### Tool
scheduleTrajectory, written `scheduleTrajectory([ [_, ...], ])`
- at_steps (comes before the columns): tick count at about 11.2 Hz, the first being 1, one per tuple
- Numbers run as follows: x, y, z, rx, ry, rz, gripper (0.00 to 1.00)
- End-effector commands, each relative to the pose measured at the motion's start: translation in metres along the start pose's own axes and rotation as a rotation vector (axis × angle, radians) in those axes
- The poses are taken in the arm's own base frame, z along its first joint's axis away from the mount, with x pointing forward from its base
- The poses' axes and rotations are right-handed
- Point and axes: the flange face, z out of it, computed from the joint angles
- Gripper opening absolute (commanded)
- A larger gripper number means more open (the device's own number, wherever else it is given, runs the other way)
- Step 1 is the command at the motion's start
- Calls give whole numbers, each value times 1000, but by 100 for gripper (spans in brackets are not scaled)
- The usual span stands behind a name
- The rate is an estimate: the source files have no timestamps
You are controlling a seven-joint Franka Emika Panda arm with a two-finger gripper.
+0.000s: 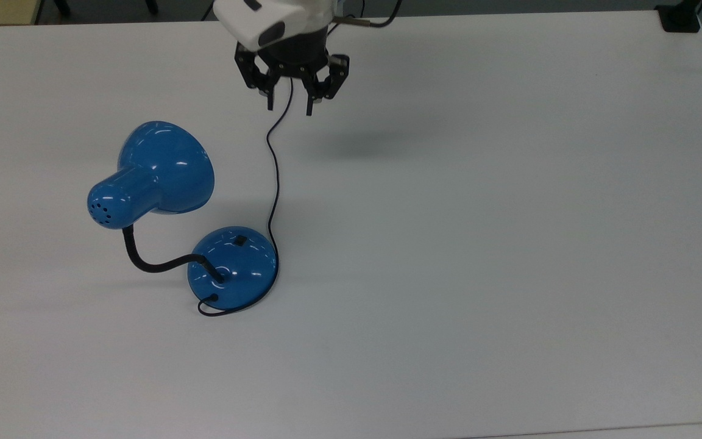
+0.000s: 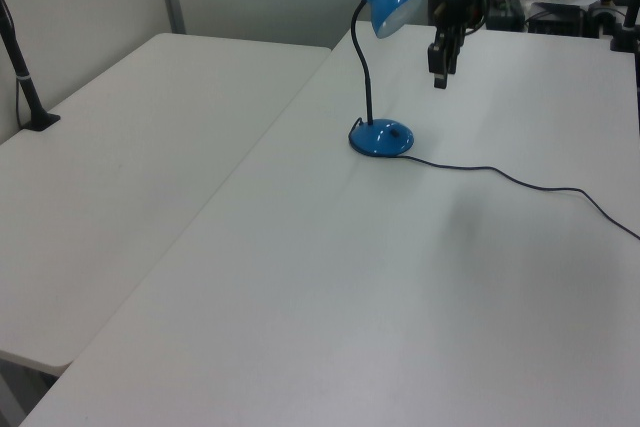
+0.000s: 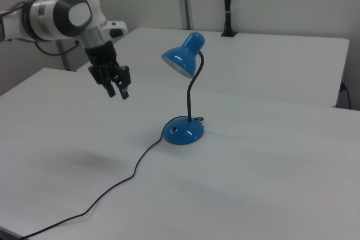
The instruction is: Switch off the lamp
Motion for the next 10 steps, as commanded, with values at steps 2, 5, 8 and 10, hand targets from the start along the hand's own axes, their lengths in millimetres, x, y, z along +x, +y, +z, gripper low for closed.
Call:
scheduleTrajectory([
  [2, -8, 20, -49, -13, -26, -17, 100],
  [5, -10, 31, -61, 3, -41, -8, 100],
  [8, -20, 41, -69, 11, -70, 7, 100],
  [10, -20, 41, -71, 11, -68, 7, 100],
])
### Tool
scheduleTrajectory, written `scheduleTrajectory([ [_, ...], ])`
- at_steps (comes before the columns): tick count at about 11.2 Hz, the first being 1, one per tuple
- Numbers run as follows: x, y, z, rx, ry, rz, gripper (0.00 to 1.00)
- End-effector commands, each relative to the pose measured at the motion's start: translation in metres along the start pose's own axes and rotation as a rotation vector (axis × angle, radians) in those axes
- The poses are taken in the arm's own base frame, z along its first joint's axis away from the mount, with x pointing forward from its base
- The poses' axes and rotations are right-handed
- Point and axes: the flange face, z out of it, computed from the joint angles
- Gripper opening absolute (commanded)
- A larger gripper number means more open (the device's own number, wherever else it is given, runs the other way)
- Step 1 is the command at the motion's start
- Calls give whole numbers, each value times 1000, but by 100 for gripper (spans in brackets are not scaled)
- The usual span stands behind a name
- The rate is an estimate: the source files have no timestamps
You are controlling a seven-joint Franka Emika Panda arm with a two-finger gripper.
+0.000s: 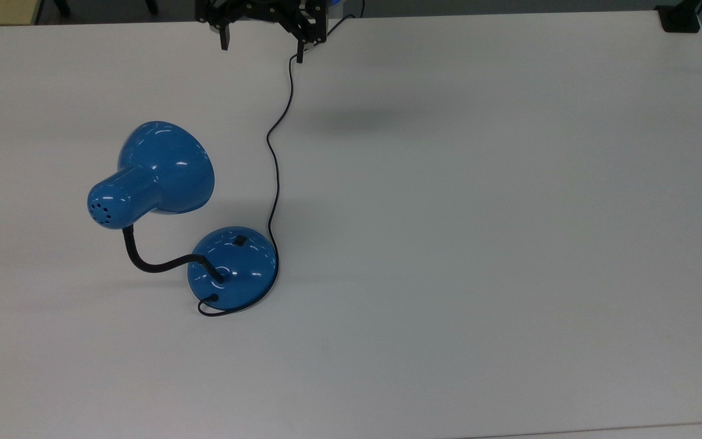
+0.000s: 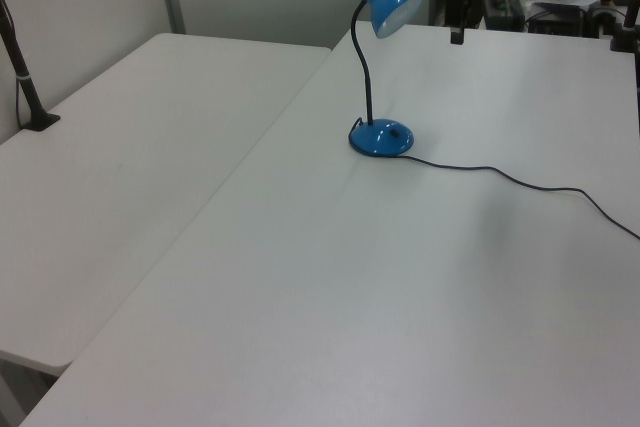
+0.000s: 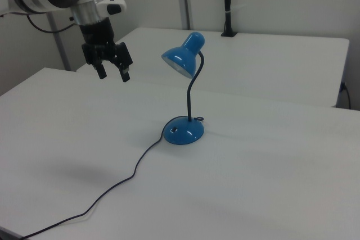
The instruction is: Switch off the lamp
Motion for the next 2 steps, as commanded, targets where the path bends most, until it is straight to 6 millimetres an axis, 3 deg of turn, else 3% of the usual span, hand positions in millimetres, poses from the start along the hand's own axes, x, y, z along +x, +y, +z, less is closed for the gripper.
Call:
scheduleTrajectory([
  [1, -7, 2, -7, 19, -15, -18, 100],
  [2, -7, 2, -7, 21, -15, -18, 100],
])
